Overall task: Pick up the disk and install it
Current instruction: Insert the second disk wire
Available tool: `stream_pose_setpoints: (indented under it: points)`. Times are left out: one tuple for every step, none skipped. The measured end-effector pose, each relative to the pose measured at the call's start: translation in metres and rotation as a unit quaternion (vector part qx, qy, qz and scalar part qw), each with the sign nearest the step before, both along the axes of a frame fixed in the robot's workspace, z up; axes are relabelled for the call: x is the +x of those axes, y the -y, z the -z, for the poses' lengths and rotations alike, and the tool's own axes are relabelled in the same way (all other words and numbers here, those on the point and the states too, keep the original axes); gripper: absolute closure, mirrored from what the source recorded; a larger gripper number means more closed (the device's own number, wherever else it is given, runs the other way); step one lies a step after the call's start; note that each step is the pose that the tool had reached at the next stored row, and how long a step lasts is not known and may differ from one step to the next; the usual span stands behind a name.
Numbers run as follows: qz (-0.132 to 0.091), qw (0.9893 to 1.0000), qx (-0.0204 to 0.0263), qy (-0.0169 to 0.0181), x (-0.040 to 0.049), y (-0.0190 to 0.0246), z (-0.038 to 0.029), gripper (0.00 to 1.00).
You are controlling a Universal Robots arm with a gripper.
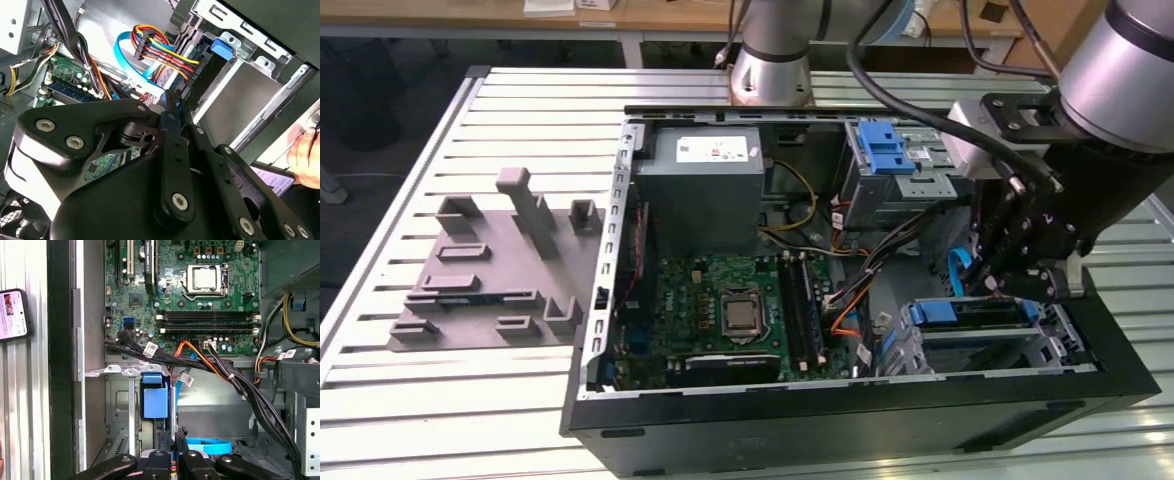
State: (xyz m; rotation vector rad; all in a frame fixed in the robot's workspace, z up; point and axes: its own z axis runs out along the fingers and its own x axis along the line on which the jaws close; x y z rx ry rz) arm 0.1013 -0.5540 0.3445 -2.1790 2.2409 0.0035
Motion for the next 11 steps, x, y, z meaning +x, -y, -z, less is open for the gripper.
stream_pose_setpoints:
  points:
    - [0.000, 1.0000, -0.0001, 0.0000, 0.0000, 0.0000, 0.0001, 0.84]
    - [0.000, 1.0000, -0.0001, 0.0000, 0.0000, 0.0000, 0.0001, 0.84]
    - [0.000, 1.0000, -0.0002, 0.0000, 0.0000, 0.0001, 0.0002, 0.84]
    - [0.000, 1.0000, 0.0000, 0.0000, 0.0000, 0.0000, 0.0004, 0.84]
    - [0.000, 1.0000, 0.0001, 0.0000, 0.0000, 0.0001, 0.0005, 0.84]
    - [0.000, 1.0000, 0.0001, 0.0000, 0.0000, 0.0006, 0.0008, 0.84]
    - [0.000, 1.0000, 0.0001, 0.0000, 0.0000, 0.0013, 0.0011, 0.84]
    - [0.000, 1.0000, 0.0001, 0.0000, 0.0000, 0.0019, 0.0013, 0.84]
    - [0.000, 1.0000, 0.0000, 0.0000, 0.0000, 0.0024, 0.0015, 0.84]
    - [0.000, 1.0000, 0.0000, 0.0000, 0.0000, 0.0030, 0.0018, 0.84]
    - [0.000, 1.0000, 0.0000, 0.0000, 0.0000, 0.0035, 0.0021, 0.84]
